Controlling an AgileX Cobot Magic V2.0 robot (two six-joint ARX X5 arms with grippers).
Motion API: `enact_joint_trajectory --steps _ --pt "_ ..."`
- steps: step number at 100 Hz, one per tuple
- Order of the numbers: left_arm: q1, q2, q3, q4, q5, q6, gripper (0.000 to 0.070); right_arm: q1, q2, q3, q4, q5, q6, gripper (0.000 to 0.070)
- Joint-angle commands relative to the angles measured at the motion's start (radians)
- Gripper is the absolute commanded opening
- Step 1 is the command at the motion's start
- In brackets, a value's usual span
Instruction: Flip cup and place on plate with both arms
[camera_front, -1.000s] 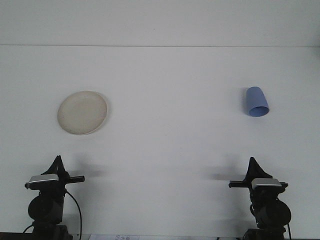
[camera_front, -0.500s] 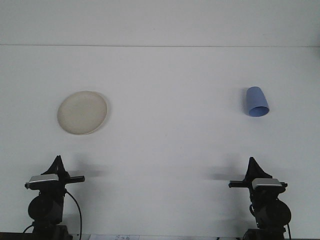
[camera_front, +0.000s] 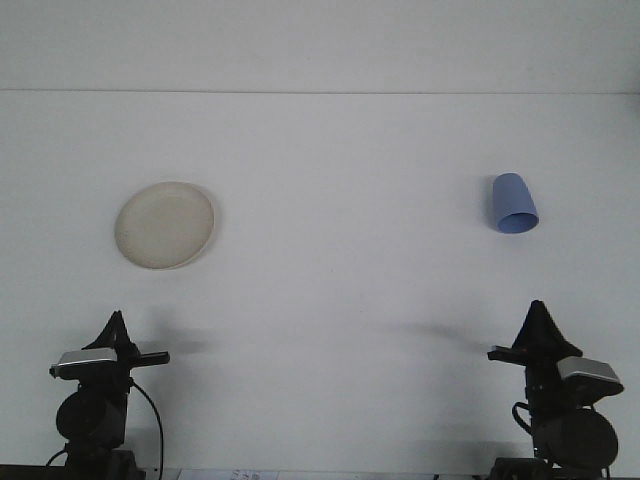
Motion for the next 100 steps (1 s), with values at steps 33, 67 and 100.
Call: enact_joint_trajectory --steps 33,67,100 --pt "0.001 -0.001 -0.019 0.012 -0.002 0.008 0.0014 -0.003 0.537 0.402 -0.14 0.099 -0.343 0.0498" --pt "0.001 -0.001 -0.019 0.013 -0.002 0.008 0.0014 -0.135 1.004 0.438 0.035 0.041 -0.461 0.0498" --pt "0.001 -0.001 -0.019 0.013 -0.002 0.008 0.0014 -0.279 1.344 0.439 0.381 -0.152 -0.537 0.0495"
